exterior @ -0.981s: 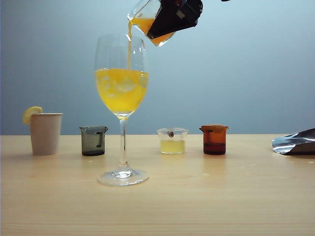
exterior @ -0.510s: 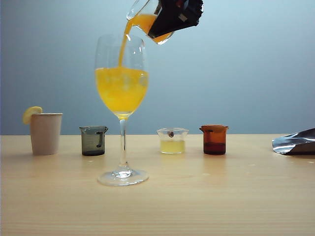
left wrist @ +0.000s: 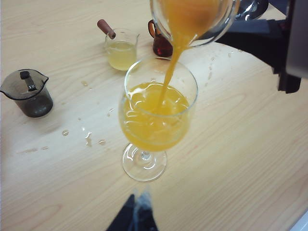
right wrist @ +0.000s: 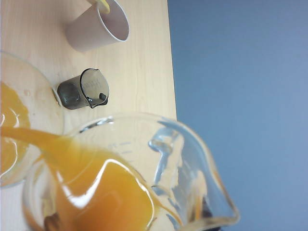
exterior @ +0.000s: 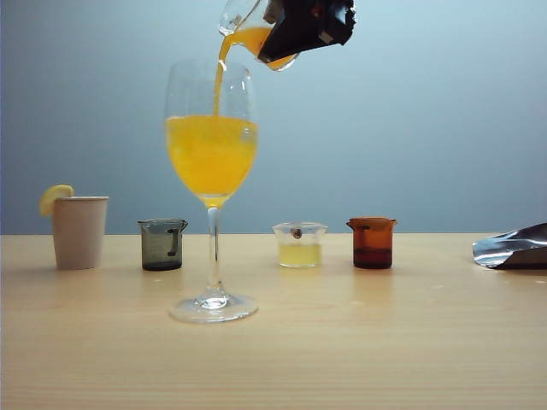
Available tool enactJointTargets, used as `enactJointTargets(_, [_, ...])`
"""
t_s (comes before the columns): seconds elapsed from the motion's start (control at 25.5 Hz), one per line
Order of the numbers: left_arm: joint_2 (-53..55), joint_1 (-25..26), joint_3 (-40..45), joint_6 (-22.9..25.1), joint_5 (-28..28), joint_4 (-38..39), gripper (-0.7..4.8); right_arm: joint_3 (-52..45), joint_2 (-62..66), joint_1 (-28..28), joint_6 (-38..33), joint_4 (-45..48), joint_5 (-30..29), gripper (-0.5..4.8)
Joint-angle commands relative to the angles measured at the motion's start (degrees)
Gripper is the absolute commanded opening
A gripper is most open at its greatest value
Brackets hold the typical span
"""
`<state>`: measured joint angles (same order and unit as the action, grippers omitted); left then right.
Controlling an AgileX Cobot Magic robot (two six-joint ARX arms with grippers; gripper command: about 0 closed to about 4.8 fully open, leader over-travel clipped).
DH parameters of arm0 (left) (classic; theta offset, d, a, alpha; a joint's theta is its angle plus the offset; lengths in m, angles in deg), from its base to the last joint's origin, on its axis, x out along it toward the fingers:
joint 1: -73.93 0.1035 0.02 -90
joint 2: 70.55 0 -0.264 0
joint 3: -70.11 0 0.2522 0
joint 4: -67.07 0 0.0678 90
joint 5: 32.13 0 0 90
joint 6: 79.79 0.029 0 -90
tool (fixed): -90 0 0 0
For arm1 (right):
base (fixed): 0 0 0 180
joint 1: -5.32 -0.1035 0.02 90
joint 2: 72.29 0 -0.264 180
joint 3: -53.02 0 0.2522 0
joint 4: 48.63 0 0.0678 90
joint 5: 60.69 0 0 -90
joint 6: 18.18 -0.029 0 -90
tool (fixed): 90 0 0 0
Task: Pick up the second measuring cup from the left, pour the orange juice inside into the goblet, and finally put the measuring cup back in its original place.
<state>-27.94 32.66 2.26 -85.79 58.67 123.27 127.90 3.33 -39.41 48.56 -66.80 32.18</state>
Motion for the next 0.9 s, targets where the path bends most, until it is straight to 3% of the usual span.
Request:
enactJointTargets(0.04, [-0.11, -0.04, -0.2, 0.22, -0.17, -0.42, -0.06, 0.57, -0.48, -0.72, 1.29, 1.77, 0.02, 1.48])
enactJointTargets(0.9, [-0.11, -0.04, -0.2, 1.66, -0.2, 2.49, -0.06, 0.55, -0.46, -0.83, 11.93, 6.19, 1.51, 1.47])
